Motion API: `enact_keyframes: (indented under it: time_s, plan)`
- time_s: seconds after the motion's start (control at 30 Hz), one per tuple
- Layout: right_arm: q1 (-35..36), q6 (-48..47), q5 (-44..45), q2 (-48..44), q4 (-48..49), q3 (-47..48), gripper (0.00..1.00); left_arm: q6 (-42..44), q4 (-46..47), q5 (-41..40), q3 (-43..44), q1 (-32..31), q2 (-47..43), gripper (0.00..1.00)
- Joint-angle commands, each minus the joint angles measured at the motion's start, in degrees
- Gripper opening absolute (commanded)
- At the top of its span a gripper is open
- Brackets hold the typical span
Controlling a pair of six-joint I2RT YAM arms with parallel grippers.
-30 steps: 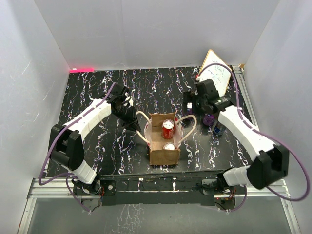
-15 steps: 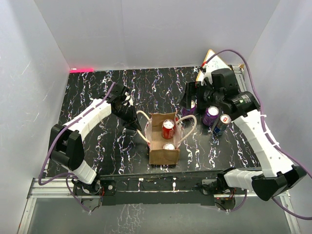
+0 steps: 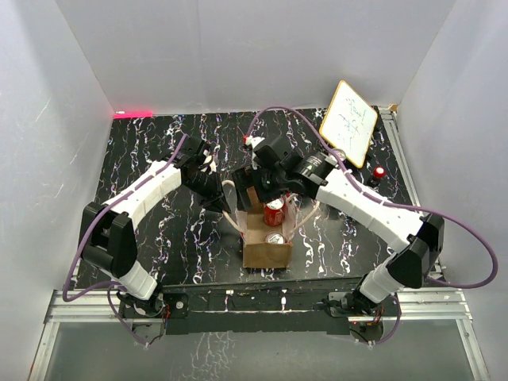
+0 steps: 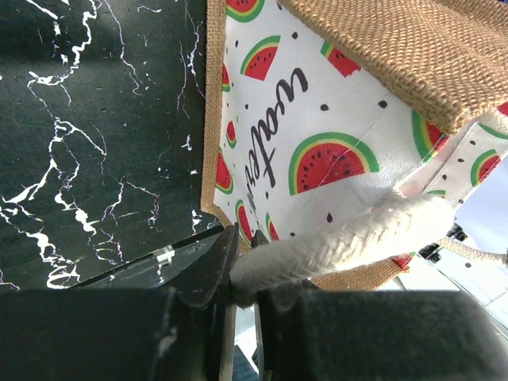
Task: Take the beverage out of the canvas bag
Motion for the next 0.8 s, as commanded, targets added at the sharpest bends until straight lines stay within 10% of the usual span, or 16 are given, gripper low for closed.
enact_keyframes:
  time_s: [0.0, 0.77]
  plan:
    - [-1.3, 6.1, 13.9, -1.6, -1.8, -3.5, 1.00, -0.2, -0.6, -0.9, 0.4, 0.1, -2.5, 0.00]
    - [-1.3, 6.8, 24.9, 8.4, 0.7, -6.5, 1.00, 1.1, -0.8, -0.4, 0.5, 0.1, -1.3, 0.00]
